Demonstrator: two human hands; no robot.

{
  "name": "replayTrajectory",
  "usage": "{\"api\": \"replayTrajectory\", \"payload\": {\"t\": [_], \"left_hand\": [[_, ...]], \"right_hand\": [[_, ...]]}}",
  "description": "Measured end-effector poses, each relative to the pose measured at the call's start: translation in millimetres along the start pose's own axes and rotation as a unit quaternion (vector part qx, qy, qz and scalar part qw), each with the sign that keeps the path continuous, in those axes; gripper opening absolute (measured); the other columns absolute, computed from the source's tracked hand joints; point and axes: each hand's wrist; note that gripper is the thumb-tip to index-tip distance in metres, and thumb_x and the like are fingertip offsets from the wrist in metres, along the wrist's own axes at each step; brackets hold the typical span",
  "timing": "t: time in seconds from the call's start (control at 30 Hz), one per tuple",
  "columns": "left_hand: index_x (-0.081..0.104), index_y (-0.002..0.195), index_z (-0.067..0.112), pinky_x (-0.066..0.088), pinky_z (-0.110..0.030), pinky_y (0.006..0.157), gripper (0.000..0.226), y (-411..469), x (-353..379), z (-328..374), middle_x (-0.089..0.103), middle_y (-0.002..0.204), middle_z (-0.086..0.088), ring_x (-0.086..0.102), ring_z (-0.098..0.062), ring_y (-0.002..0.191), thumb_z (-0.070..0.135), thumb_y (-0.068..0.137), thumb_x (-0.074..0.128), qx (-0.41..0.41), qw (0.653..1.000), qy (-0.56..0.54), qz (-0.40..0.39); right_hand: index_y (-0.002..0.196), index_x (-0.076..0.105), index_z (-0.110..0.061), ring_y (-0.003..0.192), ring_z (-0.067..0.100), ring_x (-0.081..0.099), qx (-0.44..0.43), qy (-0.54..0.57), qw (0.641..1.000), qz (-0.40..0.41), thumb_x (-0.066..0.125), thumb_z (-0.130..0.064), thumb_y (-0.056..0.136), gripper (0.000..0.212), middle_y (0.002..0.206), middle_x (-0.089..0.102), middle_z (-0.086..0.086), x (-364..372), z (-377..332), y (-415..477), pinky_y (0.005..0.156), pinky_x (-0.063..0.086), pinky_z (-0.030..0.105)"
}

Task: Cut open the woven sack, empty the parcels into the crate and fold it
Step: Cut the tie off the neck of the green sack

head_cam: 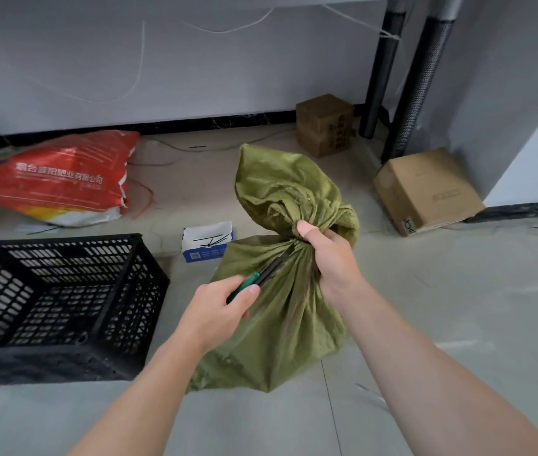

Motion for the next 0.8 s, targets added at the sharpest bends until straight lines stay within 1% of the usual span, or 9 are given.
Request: {"api": "replayTrajectory", "payload": {"t": [0.07, 0.13, 0.23, 0.3, 0.37, 0.47, 0.6, 0.73, 0.8], "left_hand": [[0.055, 0.069, 0.015, 0.052, -0.039, 0.065, 0.038, 0.4, -4.8, 2.0, 0.07, 0.069, -0.002, 0.065, -0.022, 0.06, 0.039, 0.099, 0.052, -0.008, 1.0, 0.0, -0.012], [0.057, 0.075, 0.01, 0.053, -0.036, 0.065, 0.04, 2.1, -8.6, 4.9, 0.072, 0.07, -0.004, 0.067, -0.022, 0.057, 0.04, 0.1, 0.05, -0.021, 0.999, 0.009, -0.035], [0.06, 0.082, 0.005, 0.054, -0.038, 0.067, 0.04, 5.3, -13.0, 7.7, 0.072, 0.07, -0.007, 0.065, -0.019, 0.051, 0.039, 0.1, 0.049, -0.034, 0.997, 0.003, -0.065], [0.063, 0.083, 0.006, 0.053, -0.037, 0.064, 0.038, 6.2, -16.1, 10.6, 0.071, 0.064, -0.008, 0.063, -0.022, 0.05, 0.037, 0.101, 0.049, -0.044, 0.995, -0.027, -0.088], [0.067, 0.085, 0.007, 0.051, -0.033, 0.06, 0.037, 6.2, -18.6, 14.2, 0.067, 0.059, -0.008, 0.06, -0.025, 0.051, 0.035, 0.101, 0.05, -0.067, 0.989, -0.066, -0.114], [0.069, 0.09, 0.006, 0.049, -0.029, 0.056, 0.038, 6.1, -19.9, 16.7, 0.065, 0.058, -0.01, 0.058, -0.024, 0.05, 0.036, 0.102, 0.049, -0.096, 0.981, -0.087, -0.142], [0.07, 0.092, 0.004, 0.048, -0.024, 0.048, 0.042, 6.3, -20.4, 15.0, 0.064, 0.059, -0.012, 0.057, -0.023, 0.046, 0.038, 0.102, 0.048, -0.119, 0.973, -0.118, -0.161], [0.069, 0.09, 0.001, 0.048, -0.025, 0.048, 0.044, 6.5, -20.7, 15.1, 0.064, 0.058, -0.012, 0.056, -0.023, 0.047, 0.038, 0.102, 0.049, -0.115, 0.971, -0.132, -0.162], [0.069, 0.088, 0.001, 0.047, -0.026, 0.049, 0.044, 6.4, -20.9, 15.8, 0.063, 0.058, -0.011, 0.054, -0.023, 0.048, 0.038, 0.102, 0.049, -0.111, 0.972, -0.13, -0.16]], "right_hand": [[0.108, 0.072, -0.009, 0.097, 0.026, 0.074, -0.002, 0.0, 1.0, -0.005, 0.072, -0.023, 0.087, 0.025, 0.102, 0.078, 0.008, 2.0, 2.0, -1.5, 0.098, 0.054, 0.047], [0.108, 0.072, -0.01, 0.098, 0.027, 0.074, -0.003, 0.003, 1.0, -0.01, 0.072, -0.022, 0.087, 0.025, 0.102, 0.078, 0.009, 4.5, 3.4, -2.5, 0.098, 0.054, 0.048], [0.108, 0.072, -0.01, 0.1, 0.028, 0.074, -0.007, -0.004, 1.0, -0.01, 0.073, -0.025, 0.082, 0.03, 0.103, 0.078, 0.009, 6.5, 3.7, -3.1, 0.099, 0.053, 0.049], [0.108, 0.072, -0.011, 0.1, 0.027, 0.073, -0.015, -0.016, 1.0, -0.007, 0.074, -0.028, 0.081, 0.032, 0.104, 0.078, 0.007, 5.8, 2.7, -3.5, 0.099, 0.053, 0.049], [0.107, 0.072, -0.013, 0.101, 0.025, 0.073, -0.021, -0.031, 0.999, -0.005, 0.074, -0.029, 0.082, 0.03, 0.105, 0.078, 0.004, 4.6, 1.6, -4.2, 0.1, 0.052, 0.047], [0.105, 0.072, -0.014, 0.103, 0.023, 0.072, -0.028, -0.046, 0.999, -0.007, 0.073, -0.03, 0.084, 0.027, 0.106, 0.078, 0.002, 5.1, 0.1, -6.0, 0.102, 0.051, 0.047], [0.104, 0.072, -0.013, 0.103, 0.023, 0.072, -0.032, -0.051, 0.998, -0.013, 0.071, -0.025, 0.088, 0.02, 0.105, 0.078, 0.004, 6.5, -1.3, -9.0, 0.102, 0.051, 0.046], [0.103, 0.072, -0.015, 0.102, 0.021, 0.072, -0.034, -0.059, 0.998, -0.014, 0.071, -0.025, 0.089, 0.017, 0.105, 0.078, 0.002, 6.8, -3.6, -12.1, 0.099, 0.053, 0.042], [0.1, 0.072, -0.016, 0.098, 0.019, 0.073, -0.028, -0.055, 0.998, -0.016, 0.069, -0.023, 0.091, 0.012, 0.102, 0.078, 0.002, 6.0, -5.1, -14.0, 0.094, 0.055, 0.038]]}}
Point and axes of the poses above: each hand's wrist, its own y-axis towards the middle knuckle, its own x-axis out of the palm, z = x × y
